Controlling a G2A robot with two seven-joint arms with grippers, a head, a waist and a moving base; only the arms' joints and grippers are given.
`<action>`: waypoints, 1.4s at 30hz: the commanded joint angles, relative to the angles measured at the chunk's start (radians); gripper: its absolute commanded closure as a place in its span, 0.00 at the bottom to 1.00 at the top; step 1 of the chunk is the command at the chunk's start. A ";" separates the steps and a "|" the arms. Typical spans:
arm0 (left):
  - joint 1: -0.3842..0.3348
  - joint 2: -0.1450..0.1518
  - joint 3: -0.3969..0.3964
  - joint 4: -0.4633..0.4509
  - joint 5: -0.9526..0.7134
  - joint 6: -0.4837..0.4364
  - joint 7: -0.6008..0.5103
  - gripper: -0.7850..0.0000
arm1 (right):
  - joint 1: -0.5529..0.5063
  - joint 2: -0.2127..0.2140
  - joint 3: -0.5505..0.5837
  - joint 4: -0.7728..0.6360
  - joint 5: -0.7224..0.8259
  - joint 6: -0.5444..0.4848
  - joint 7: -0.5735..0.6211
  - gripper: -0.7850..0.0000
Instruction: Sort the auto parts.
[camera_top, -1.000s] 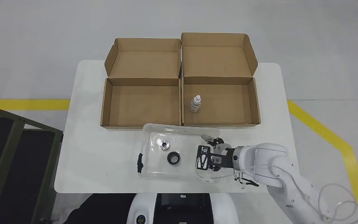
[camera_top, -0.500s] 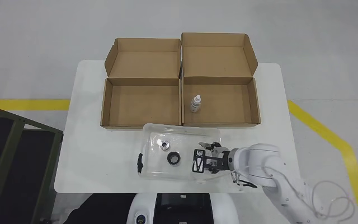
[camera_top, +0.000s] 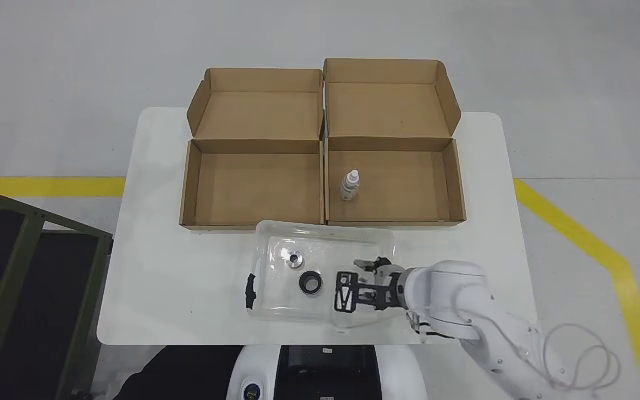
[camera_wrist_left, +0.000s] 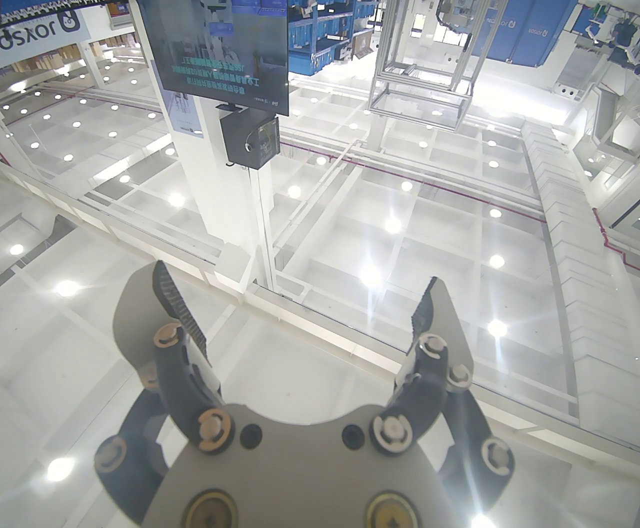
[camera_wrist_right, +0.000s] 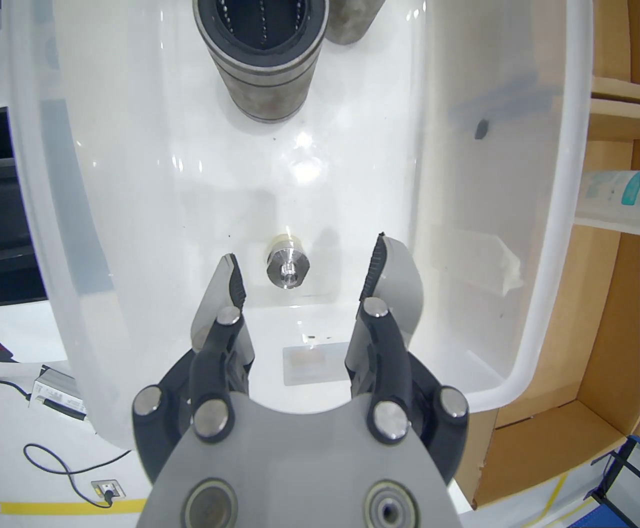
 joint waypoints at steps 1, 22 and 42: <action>0.000 0.000 0.000 0.000 0.000 0.000 0.000 0.00 | 0.009 -0.002 -0.016 0.006 -0.004 0.010 0.010 0.43; 0.000 0.000 0.000 0.000 0.000 0.000 0.000 0.00 | 0.106 -0.015 -0.125 0.090 0.026 0.055 0.056 0.69; 0.000 0.000 0.000 0.000 0.000 0.000 0.000 0.00 | 0.115 0.001 -0.114 0.020 0.056 0.059 0.027 1.00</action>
